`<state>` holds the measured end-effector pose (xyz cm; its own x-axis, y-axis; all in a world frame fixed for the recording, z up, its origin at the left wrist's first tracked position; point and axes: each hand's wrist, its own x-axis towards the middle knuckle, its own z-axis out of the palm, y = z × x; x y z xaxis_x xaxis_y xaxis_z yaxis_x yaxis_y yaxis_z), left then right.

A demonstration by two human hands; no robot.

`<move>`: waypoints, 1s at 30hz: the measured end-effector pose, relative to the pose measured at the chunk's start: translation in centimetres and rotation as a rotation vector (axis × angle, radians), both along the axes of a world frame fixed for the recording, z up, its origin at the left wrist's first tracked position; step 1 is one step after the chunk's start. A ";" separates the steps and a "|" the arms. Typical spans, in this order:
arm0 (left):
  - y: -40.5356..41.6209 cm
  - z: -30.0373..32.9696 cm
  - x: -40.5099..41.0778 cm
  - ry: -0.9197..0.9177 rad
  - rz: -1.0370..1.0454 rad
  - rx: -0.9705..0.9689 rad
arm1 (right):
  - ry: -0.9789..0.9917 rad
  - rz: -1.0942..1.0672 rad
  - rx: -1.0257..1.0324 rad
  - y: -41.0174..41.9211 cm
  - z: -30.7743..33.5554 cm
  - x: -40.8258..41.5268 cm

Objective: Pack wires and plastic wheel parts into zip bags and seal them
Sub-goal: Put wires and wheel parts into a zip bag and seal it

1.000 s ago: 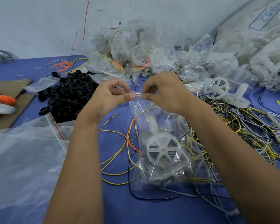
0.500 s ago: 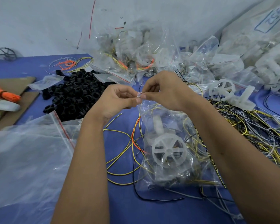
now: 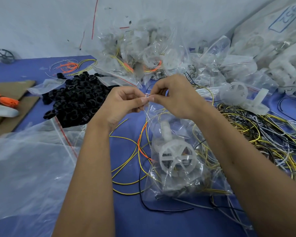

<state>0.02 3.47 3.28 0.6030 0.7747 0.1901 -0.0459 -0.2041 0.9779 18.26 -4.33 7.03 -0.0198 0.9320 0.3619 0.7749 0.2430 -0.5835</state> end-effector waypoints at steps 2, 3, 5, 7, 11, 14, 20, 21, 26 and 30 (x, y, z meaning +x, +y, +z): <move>-0.1 -0.1 0.2 0.004 0.027 0.054 | 0.008 0.002 -0.013 -0.1 0.0 0.1; -0.2 -0.1 0.3 0.006 0.040 0.077 | 0.009 0.000 -0.020 -0.1 0.0 0.3; -0.2 -0.1 0.4 0.006 0.058 0.109 | 0.000 -0.019 -0.023 -0.2 0.1 0.6; -0.1 -0.1 0.4 0.009 0.062 0.115 | -0.008 -0.039 -0.016 -0.1 0.1 0.8; 0.0 -0.2 0.6 0.036 0.035 0.079 | -0.018 -0.041 -0.022 -0.1 -0.1 0.7; -0.1 -0.3 0.9 0.027 0.046 0.078 | -0.032 -0.026 -0.022 -0.1 -0.2 0.5; 0.0 -0.3 0.8 -0.006 0.052 0.135 | 0.010 -0.038 -0.032 -0.4 -0.4 1.4; 0.1 -0.3 0.8 -0.002 0.055 0.138 | 0.018 -0.042 -0.024 -0.5 -0.4 1.6; -0.2 -0.4 1.3 0.022 0.058 0.130 | -0.015 -0.045 0.012 -0.7 -0.5 1.7; -0.5 -0.2 1.4 -0.014 0.060 0.129 | -0.003 -0.034 0.005 -0.8 -0.5 1.8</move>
